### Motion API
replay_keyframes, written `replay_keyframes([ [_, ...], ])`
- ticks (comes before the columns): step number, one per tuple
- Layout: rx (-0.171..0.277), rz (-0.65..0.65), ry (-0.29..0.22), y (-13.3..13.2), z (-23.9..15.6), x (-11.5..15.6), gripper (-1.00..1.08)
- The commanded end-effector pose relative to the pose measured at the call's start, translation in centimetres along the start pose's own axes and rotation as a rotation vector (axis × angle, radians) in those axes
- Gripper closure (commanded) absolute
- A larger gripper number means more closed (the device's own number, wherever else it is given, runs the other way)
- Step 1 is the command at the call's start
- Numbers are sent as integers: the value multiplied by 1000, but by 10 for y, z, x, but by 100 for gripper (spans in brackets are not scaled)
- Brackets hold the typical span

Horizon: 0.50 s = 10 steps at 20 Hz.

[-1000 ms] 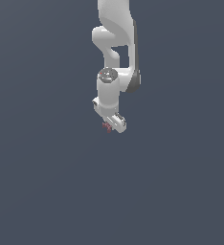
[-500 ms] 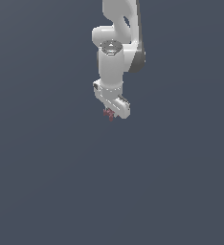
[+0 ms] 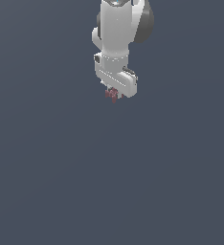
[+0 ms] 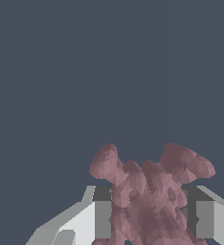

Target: Pick up the object and move it to a goal position.

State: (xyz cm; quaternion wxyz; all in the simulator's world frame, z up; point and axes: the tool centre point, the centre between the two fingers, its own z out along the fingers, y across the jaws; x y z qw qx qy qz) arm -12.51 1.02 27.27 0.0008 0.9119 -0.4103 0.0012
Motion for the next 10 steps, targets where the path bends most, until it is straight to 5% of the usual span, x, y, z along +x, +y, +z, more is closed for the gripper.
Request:
replay_keyframes([
  [1, -1, 0, 0, 1, -25, -5, 108],
  [10, -1, -1, -1, 2, -111, -22, 108],
])
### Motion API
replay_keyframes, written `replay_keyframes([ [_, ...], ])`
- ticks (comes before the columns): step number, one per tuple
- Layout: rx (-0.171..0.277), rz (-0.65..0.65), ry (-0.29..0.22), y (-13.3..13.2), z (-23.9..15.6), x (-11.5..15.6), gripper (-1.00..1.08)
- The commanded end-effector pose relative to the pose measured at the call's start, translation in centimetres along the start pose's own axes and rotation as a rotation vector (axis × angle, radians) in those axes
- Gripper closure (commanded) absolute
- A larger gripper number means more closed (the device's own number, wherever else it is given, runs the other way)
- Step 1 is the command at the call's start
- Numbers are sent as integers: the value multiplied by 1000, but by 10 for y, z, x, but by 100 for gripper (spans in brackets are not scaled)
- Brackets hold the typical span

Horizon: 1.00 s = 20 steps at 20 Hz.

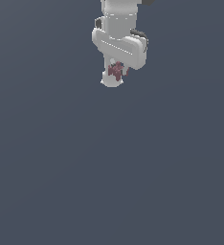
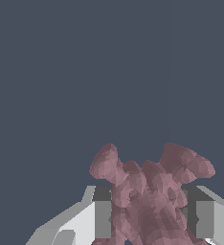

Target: Pick up the object and move it to a goal position.

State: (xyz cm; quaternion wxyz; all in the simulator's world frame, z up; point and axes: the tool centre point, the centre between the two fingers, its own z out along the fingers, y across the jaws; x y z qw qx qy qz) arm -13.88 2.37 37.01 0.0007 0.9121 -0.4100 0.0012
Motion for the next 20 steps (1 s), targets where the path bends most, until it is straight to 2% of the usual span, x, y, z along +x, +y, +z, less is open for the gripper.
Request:
replay_keyframes([
  [1, -1, 0, -1, 0, -22, -5, 108],
  [10, 0, -1, -2, -1, -75, -13, 108],
  [20, 0, -1, -3, -3, -87, -14, 108],
])
